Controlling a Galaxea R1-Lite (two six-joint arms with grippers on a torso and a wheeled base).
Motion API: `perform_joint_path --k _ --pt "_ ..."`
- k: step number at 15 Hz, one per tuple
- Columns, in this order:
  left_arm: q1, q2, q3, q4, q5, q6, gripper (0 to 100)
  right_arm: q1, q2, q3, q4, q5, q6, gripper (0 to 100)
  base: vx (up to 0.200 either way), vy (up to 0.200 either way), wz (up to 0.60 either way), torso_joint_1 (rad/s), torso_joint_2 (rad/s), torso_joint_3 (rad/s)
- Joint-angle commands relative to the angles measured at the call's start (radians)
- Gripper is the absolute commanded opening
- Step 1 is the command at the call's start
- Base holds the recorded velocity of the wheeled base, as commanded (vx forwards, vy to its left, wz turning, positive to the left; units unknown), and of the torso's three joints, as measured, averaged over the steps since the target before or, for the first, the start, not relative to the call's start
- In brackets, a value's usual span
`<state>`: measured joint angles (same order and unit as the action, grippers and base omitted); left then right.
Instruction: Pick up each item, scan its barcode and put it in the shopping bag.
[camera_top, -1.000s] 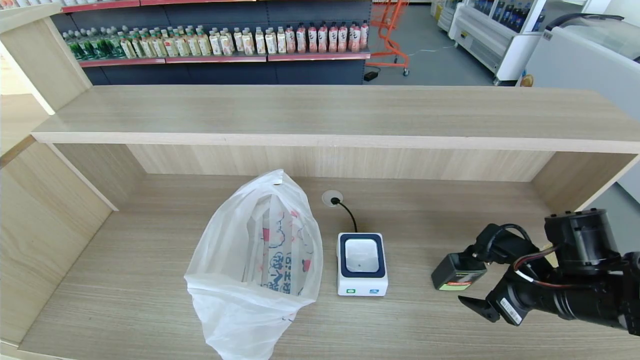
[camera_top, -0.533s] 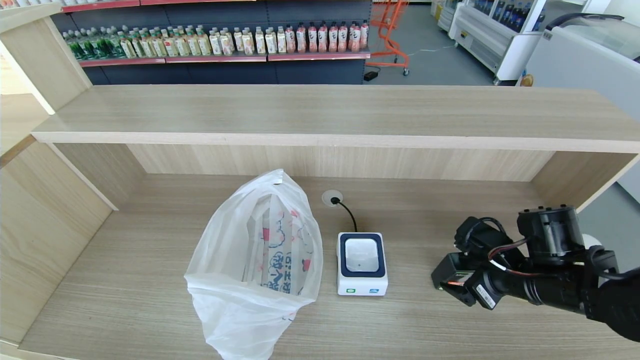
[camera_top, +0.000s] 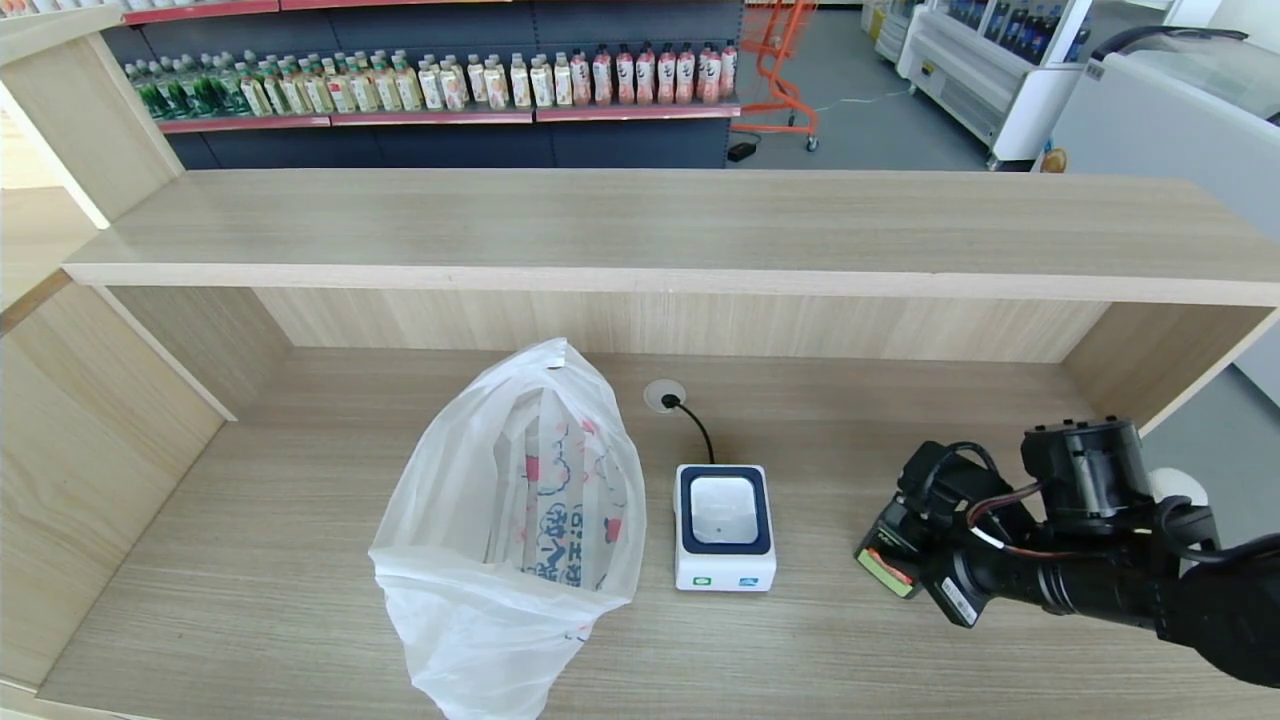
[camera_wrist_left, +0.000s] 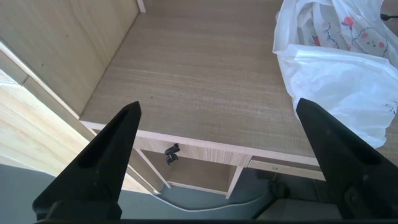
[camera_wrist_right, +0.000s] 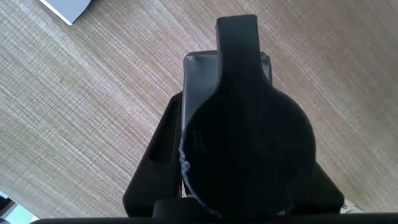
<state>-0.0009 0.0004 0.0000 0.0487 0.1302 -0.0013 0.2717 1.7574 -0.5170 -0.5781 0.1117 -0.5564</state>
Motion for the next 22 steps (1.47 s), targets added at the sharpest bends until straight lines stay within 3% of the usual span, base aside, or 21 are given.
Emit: perform_joint_path --k 1,7,10,11,13,14,15,16,17,18,20,22 --pt "0.001 0.0 0.0 0.0 0.0 0.0 100 0.0 -0.015 0.011 0.0 -0.001 0.0 0 0.0 0.0 0.0 0.0 0.0 0.0" --pt "-0.001 0.0 0.0 0.0 0.0 0.0 100 -0.028 -0.423 0.098 -0.022 0.023 0.032 0 0.0 0.0 0.0 0.0 0.0 0.0" --pt "-0.001 0.0 0.0 0.0 0.0 0.0 100 -0.045 -0.616 0.103 0.089 0.042 -0.261 0 0.0 0.0 0.0 0.0 0.0 0.0" --pt "0.001 0.0 0.0 0.0 0.0 0.0 100 -0.046 -0.618 0.104 0.089 0.042 -0.275 0 0.0 0.0 0.0 0.0 0.0 0.0" --pt "-0.001 0.0 0.0 0.0 0.0 0.0 100 -0.057 -0.613 0.114 0.089 0.279 -0.577 0 0.0 0.0 0.0 0.0 0.0 0.0" --pt "0.001 0.0 0.0 0.0 0.0 0.0 100 -0.083 -0.599 0.114 0.09 0.413 -0.813 0 0.0 0.0 0.0 0.0 0.0 0.0" --pt "0.001 0.0 0.0 0.0 0.0 0.0 100 -0.095 -0.581 0.114 0.092 0.493 -0.967 0 0.0 0.0 0.0 0.0 0.0 0.0" --pt "0.001 0.0 0.0 0.0 0.0 0.0 100 -0.094 -0.541 0.112 0.092 0.649 -1.28 0 0.0 0.0 0.0 0.0 0.0 0.0" --pt "0.001 0.0 0.0 0.0 0.0 0.0 100 -0.094 -0.509 0.114 0.101 0.746 -1.499 0 0.0 0.0 0.0 0.0 0.0 0.0" --pt "-0.001 0.0 0.0 0.0 0.0 0.0 100 -0.094 -0.48 0.117 0.139 0.803 -1.657 0 0.0 0.0 0.0 0.0 0.0 0.0" --pt "-0.001 0.0 0.0 0.0 0.0 0.0 100 -0.068 -0.423 0.109 0.276 0.813 -1.952 0 0.0 0.0 0.0 0.0 0.0 0.0" --pt "-0.001 0.0 0.0 0.0 0.0 0.0 100 -0.043 -0.406 0.111 0.299 0.827 -2.064 0 0.0 0.0 0.0 0.0 0.0 0.0"
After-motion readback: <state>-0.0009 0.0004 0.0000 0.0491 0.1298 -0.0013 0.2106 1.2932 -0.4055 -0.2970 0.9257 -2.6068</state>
